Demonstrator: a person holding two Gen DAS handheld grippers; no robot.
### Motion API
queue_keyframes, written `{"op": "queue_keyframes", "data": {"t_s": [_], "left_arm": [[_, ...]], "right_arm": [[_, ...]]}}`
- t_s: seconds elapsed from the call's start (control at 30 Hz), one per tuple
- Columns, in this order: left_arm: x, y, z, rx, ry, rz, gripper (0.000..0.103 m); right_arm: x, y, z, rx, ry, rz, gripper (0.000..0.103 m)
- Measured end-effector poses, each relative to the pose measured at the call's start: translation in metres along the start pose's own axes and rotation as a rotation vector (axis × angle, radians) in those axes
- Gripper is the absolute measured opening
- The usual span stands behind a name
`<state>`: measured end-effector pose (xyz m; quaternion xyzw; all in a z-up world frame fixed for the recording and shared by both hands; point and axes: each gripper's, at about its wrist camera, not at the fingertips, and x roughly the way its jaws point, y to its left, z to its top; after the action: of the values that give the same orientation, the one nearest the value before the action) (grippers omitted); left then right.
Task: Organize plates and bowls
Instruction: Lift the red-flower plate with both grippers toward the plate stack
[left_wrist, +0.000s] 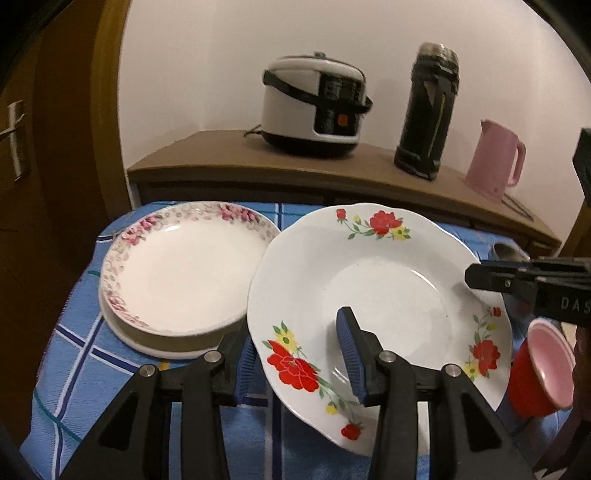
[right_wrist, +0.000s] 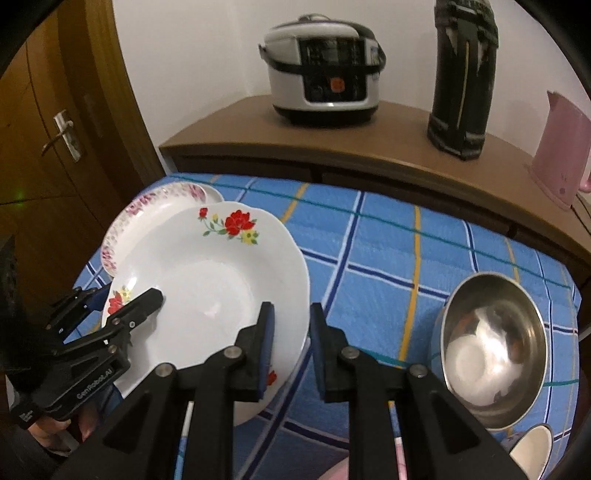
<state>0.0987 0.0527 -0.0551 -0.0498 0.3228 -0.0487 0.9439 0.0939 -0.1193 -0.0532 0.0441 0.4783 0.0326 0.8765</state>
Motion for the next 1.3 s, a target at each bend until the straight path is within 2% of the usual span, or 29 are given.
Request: {"op": "queue_keyframes", "data": {"t_s": [0.33, 0.53, 1.3], "left_arm": [[-0.015, 0.026, 0.015, -0.039, -0.085, 0.074, 0.045], [-0.022, 0.040, 0.021, -0.049, -0.121, 0.112, 0.045], [-0.020, 0.078, 0.031, -0.085, -0.155, 0.188, 0.045]], "right_arm": [[-0.002, 0.030, 0.010, -0.029, -0.077, 0.044, 0.019], [0.004, 0.043, 0.014, -0.037, -0.091, 0.058, 0.019], [0.013, 0.077, 0.034, -0.077, -0.167, 0.072, 0.019]]}}
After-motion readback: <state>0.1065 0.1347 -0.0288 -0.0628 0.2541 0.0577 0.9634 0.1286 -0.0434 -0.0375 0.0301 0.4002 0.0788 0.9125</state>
